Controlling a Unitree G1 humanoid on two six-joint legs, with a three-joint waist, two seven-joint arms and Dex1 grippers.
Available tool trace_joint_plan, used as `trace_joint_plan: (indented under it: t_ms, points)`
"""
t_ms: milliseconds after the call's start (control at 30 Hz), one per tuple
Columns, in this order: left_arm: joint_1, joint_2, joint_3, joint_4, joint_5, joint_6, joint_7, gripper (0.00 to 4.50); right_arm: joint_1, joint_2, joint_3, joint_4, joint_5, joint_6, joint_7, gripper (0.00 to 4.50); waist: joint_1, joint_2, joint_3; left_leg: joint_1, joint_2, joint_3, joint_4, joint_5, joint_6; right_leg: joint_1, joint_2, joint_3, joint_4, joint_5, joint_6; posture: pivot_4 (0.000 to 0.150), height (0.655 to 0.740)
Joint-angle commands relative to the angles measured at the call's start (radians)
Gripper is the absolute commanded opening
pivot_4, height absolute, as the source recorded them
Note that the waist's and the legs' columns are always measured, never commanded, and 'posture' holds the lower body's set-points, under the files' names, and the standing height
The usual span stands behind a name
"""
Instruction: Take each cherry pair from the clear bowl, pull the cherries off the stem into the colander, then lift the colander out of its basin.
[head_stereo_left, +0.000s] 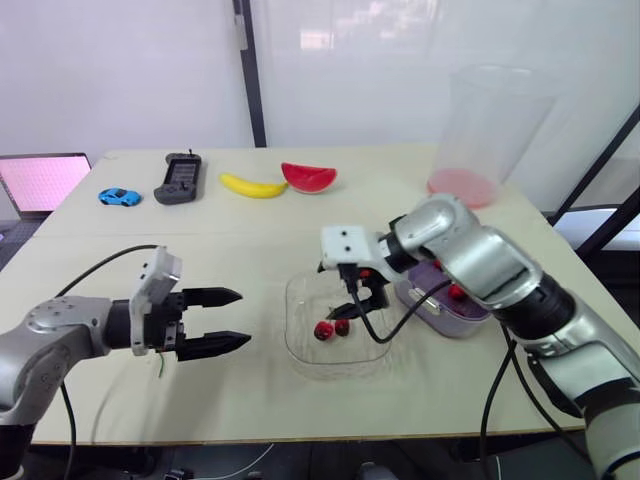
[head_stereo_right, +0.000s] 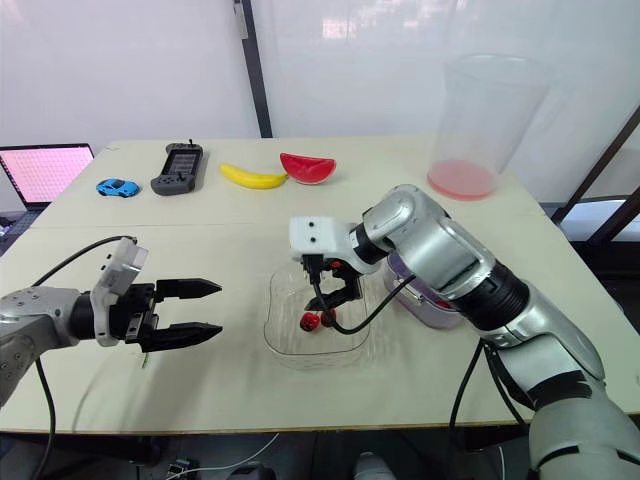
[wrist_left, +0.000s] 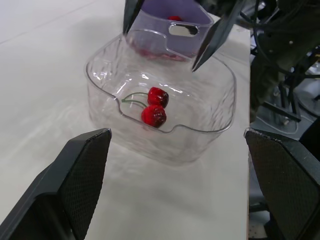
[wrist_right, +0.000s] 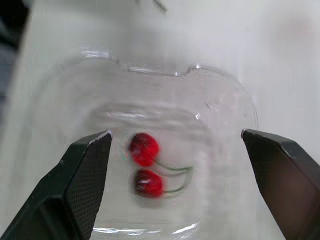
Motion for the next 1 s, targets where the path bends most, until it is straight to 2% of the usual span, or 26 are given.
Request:
trace_joint_plan:
  t_ms: [33, 100, 333, 633, 867, 1000]
  points:
    - [-0.024, -0.004, 0.001, -0.004, 0.008, -0.018, -0.004, 4.5, -0.026, 0.026, -0.039, -0.088, 0.062, 0.419, -0.114, 4.43, -0.001, 0.0, 0.0, 0.0, 0.0, 0.0, 0.0, 0.0, 0.0, 0.0, 0.0, 0.0, 0.0, 0.0, 0.0, 0.15, 0.738]
    - [-0.03, -0.008, -0.006, -0.002, 0.013, -0.02, -0.004, 4.5, 0.013, 0.075, -0.054, -0.106, 0.075, 0.481, -0.2, 4.43, -0.002, 0.0, 0.0, 0.0, 0.0, 0.0, 0.0, 0.0, 0.0, 0.0, 0.0, 0.0, 0.0, 0.0, 0.0, 0.15, 0.738]
    - [-0.071, -0.029, -0.038, 0.018, 0.045, -0.04, -0.005, 4.5, 0.104, 0.165, -0.071, -0.036, 0.087, 0.49, -0.494, 4.43, -0.001, 0.0, 0.0, 0.0, 0.0, 0.0, 0.0, 0.0, 0.0, 0.0, 0.0, 0.0, 0.0, 0.0, 0.0, 0.15, 0.738]
    - [-0.085, -0.033, -0.038, 0.019, 0.033, -0.016, -0.005, 4.5, 0.157, 0.196, -0.041, -0.042, 0.207, 0.49, -0.707, 4.43, -0.003, 0.0, 0.0, 0.0, 0.0, 0.0, 0.0, 0.0, 0.0, 0.0, 0.0, 0.0, 0.0, 0.0, 0.0, 0.15, 0.738]
    - [-0.095, -0.029, -0.039, 0.037, 0.043, -0.024, -0.014, 4.5, 0.14, 0.173, -0.016, -0.041, 0.298, 0.49, -0.796, 4.43, -0.003, 0.0, 0.0, 0.0, 0.0, 0.0, 0.0, 0.0, 0.0, 0.0, 0.0, 0.0, 0.0, 0.0, 0.0, 0.15, 0.738]
    - [-0.096, -0.035, -0.045, 0.038, 0.046, -0.028, -0.015, 4.5, 0.131, 0.168, -0.008, -0.043, 0.347, 0.49, -0.835, 3.21, -0.003, 0.0, 0.0, 0.0, 0.0, 0.0, 0.0, 0.0, 0.0, 0.0, 0.0, 0.0, 0.0, 0.0, 0.0, 0.15, 0.738]
